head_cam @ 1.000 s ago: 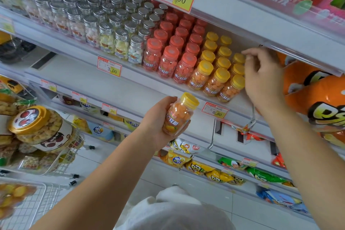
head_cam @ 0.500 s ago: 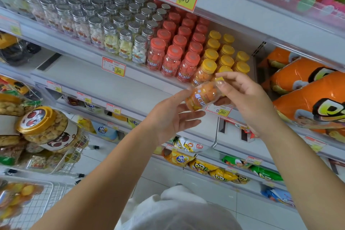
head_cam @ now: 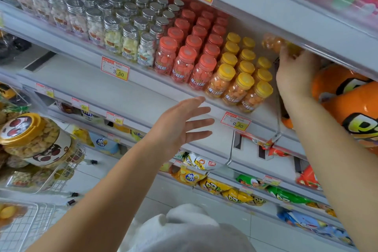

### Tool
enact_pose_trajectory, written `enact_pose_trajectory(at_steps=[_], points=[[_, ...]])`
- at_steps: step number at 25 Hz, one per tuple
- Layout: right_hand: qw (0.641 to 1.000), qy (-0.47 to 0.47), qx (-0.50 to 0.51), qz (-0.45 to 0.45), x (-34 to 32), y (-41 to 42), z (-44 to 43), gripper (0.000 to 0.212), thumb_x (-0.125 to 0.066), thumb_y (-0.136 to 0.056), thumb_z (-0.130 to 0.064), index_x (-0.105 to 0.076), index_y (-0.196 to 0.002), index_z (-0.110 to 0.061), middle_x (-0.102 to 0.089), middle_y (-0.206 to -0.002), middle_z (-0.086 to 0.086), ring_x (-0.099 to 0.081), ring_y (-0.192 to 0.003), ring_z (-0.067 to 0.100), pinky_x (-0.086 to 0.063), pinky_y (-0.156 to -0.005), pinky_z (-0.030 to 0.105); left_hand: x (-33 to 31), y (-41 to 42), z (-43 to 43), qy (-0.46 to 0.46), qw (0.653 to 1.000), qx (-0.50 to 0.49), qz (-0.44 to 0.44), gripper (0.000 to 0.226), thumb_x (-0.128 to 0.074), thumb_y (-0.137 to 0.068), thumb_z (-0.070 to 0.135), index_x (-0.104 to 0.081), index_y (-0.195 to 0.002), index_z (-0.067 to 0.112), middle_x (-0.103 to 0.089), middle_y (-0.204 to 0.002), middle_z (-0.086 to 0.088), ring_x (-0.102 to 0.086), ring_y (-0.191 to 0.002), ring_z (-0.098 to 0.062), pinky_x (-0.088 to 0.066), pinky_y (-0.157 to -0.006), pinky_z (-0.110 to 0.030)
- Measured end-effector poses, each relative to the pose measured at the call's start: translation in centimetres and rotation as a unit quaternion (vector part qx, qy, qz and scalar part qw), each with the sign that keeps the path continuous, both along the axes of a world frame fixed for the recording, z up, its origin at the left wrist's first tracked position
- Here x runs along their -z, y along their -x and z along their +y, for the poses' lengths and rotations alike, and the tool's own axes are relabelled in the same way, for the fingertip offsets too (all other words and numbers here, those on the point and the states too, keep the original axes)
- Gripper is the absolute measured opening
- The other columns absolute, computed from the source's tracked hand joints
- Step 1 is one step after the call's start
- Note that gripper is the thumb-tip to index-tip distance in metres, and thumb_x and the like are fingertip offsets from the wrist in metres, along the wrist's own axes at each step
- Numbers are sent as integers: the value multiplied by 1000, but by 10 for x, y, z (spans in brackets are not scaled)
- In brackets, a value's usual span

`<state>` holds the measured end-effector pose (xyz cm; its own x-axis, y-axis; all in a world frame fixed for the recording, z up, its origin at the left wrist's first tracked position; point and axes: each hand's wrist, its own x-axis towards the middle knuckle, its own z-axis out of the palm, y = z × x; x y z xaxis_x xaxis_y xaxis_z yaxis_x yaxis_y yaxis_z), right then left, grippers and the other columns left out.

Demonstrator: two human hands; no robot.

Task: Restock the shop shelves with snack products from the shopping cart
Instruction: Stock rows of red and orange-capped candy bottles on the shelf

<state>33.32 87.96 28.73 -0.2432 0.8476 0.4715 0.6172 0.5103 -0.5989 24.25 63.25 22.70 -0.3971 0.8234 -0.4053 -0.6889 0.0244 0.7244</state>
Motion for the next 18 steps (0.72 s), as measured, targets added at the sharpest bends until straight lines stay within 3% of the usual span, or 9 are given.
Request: enact_pose_trajectory(at_steps=[2, 5, 8, 11, 13, 16, 18], points=[[997, 51, 19, -58, 0, 16, 23, 47, -49, -99, -33, -50, -134, -2, -54, -137, 17, -48, -127, 28, -33, -103, 31, 8, 0, -2, 7, 1000, 3, 1, 30, -54, -100, 29, -63, -127, 17, -71, -121, -4, -73, -100, -23, -61, -73, -34], [982, 176, -46, -40, 6, 31, 46, 36, -56, -98, -24, -56, -129, -6, -57, -132, 14, -53, -124, 28, -41, -105, 35, 15, 5, -8, 22, 1000, -7, -1, 28, -56, -99, 29, -65, -124, 18, -72, -120, -3, -73, -100, -22, -60, -72, -33], [966, 237, -100, -27, 12, 35, 52, 37, -56, -98, -23, -54, -133, -12, -57, -134, 9, -54, -121, 21, -43, -105, 33, 19, 12, -12, 33, 999, -35, -10, 27, -56, -99, 27, -66, -122, 17, -73, -117, -4, -73, -100, -24, -61, -70, -32], [955, 269, -118, -33, 13, 37, 56, 41, -49, -101, -33, -49, -140, -21, -52, -140, 4, -50, -126, 19, -40, -110, 39, 22, 10, -10, 41, 996, -65, -32, 27, -55, -100, 26, -66, -122, 16, -73, -117, -6, -73, -100, -25, -61, -69, -33], [962, 234, -112, -84, 10, 32, 59, 44, -39, -103, -37, -44, -144, -21, -48, -145, 5, -46, -130, 22, -37, -112, 42, 26, 4, -7, 44, 994, -84, -47, 27, -54, -101, 25, -66, -123, 15, -72, -117, -7, -73, -99, -25, -60, -66, -32], [959, 80, -142, -231, 0, 11, 34, 45, -30, -105, -30, -45, -142, -8, -48, -143, 19, -45, -130, 34, -34, -111, 43, 32, 0, -9, 48, 987, -129, -83, 28, -53, -100, 24, -64, -124, 12, -72, -118, -10, -73, -93, -24, -59, -61, -30], [953, -38, -208, -216, -1, -3, -5, 43, -34, -103, -28, -51, -138, -10, -45, -145, 16, -40, -135, 32, -29, -113, 37, 37, 6, -22, 47, 980, -164, -107, 28, -55, -99, 23, -63, -123, 11, -72, -117, -10, -72, -87, -23, -59, -59, -29]])
